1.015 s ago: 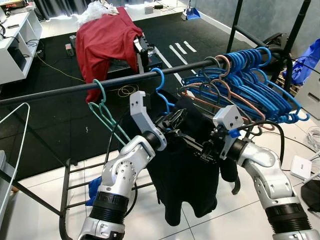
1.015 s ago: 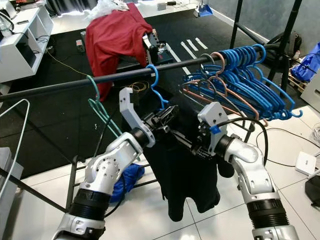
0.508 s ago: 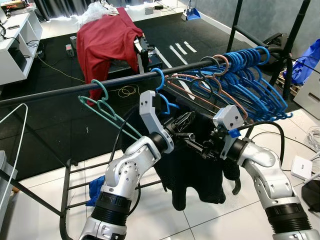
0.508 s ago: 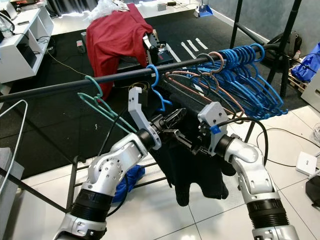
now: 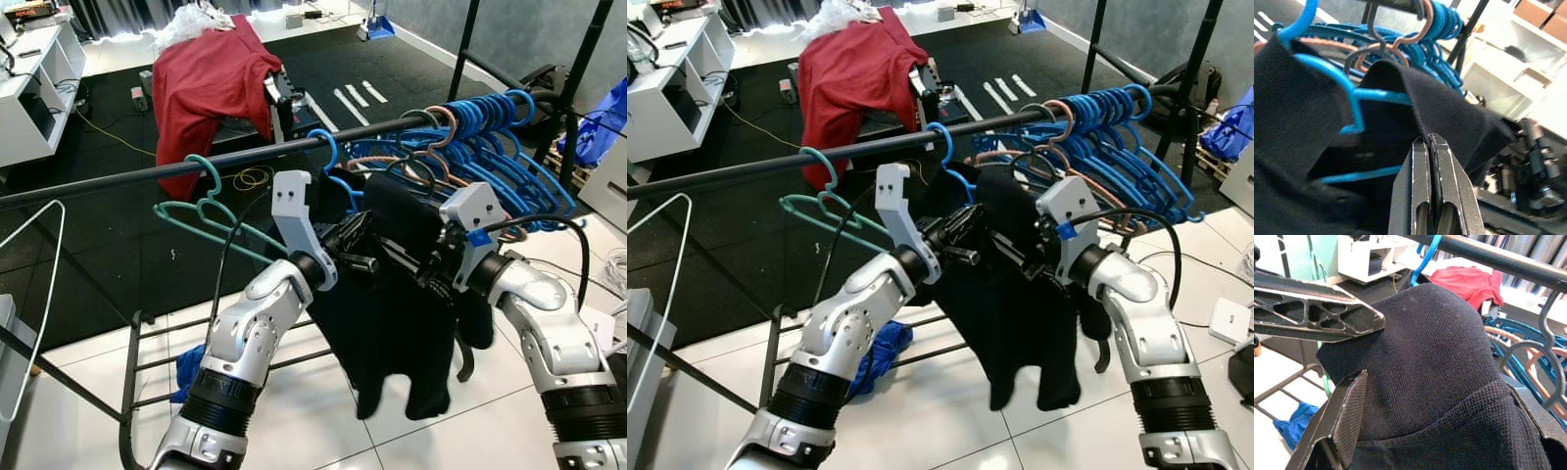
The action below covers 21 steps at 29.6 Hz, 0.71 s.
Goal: Hang hanger
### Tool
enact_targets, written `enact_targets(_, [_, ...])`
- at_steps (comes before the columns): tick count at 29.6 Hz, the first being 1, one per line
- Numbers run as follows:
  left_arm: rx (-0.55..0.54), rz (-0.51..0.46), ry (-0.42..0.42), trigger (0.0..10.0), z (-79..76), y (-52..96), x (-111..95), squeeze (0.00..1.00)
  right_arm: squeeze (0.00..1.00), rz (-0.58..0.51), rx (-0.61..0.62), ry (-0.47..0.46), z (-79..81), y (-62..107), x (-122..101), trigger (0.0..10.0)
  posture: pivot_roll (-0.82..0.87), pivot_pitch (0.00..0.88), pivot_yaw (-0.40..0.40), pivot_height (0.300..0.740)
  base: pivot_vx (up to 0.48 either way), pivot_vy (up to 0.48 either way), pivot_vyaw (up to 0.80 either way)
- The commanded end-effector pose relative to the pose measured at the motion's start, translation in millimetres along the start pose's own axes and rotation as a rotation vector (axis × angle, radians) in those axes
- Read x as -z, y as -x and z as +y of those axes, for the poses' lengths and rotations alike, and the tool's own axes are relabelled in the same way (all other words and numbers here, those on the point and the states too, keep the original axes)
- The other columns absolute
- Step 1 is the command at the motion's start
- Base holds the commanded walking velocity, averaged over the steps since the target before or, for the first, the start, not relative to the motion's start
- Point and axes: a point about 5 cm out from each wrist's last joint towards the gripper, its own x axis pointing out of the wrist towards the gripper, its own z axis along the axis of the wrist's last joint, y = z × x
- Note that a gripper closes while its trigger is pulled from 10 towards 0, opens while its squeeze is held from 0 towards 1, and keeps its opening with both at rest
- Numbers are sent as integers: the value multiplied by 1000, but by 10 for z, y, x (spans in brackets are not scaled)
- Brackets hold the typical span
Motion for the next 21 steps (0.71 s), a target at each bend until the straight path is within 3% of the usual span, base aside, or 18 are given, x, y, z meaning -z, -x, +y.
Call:
enact_targets(1, [-13, 9, -31, 0, 59, 16, 25, 0, 1000, 40, -35, 29, 48, 30, 31, 10000, -161, 90, 102, 740, 0, 0, 0])
enact_targets(11, [-37, 5, -43, 0, 123, 27, 28, 0, 1000, 62, 14, 26, -27, 76, 62, 10000, -163, 88, 100, 740, 0, 0, 0])
enact_targets(13, [-44, 0, -48, 0, 137, 29, 25, 0, 1000, 76, 117, 13, -218, 204, 99, 10000, -162, 96, 101, 740, 0, 0, 0])
enact_targets(21, [-51, -2, -51, 0, 154, 36, 26, 0, 1000, 70, 256, -11, -440, 346, 103, 10000, -161, 100, 105, 740, 0, 0, 0])
